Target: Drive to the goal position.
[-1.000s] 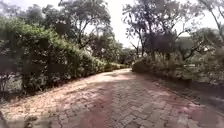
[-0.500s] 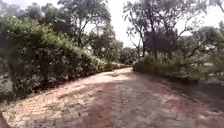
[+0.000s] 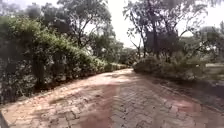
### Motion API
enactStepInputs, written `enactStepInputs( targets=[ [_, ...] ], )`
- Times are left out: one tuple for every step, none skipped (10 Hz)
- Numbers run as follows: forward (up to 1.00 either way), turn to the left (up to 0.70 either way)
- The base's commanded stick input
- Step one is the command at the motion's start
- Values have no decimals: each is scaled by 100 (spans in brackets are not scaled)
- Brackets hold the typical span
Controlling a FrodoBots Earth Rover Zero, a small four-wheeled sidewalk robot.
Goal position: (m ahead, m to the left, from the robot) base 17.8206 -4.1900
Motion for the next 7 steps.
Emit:
enactStepInputs(
  targets=[
    [70, -15],
    [70, -4],
    [70, 0],
    [70, 0],
    [70, 0],
    [70, 0],
    [70, 0]
  ],
)
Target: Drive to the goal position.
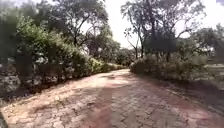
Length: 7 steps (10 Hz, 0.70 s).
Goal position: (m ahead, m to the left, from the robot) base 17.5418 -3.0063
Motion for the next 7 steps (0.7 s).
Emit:
enactStepInputs(
  targets=[
    [70, 0],
    [70, 0],
    [70, 0],
    [70, 0],
    [70, 0],
    [70, 0],
    [70, 0]
  ],
)
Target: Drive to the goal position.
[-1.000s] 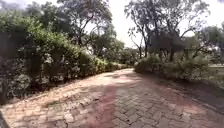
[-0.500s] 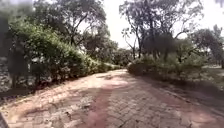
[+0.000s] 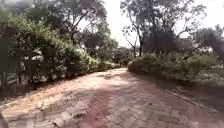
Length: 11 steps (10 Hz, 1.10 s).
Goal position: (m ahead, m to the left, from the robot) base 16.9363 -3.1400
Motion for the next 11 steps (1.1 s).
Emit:
enactStepInputs(
  targets=[
    [70, 0],
    [70, 0],
    [70, 0],
    [70, 0],
    [70, 0],
    [70, 0],
    [70, 0],
    [70, 0],
    [70, 0],
    [70, 0],
    [70, 0]
  ],
)
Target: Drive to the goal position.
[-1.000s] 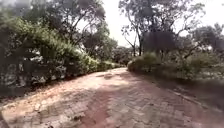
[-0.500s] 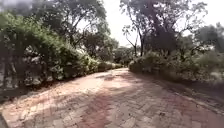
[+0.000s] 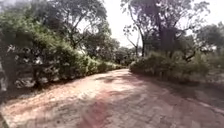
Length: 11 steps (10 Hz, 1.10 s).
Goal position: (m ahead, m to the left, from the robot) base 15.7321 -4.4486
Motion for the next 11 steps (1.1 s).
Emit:
enactStepInputs(
  targets=[
    [70, 0],
    [70, 0],
    [70, 0],
    [70, 0],
    [70, 0],
    [70, 0],
    [70, 0],
    [70, 0],
    [70, 0],
    [70, 0],
    [70, 0]
  ],
)
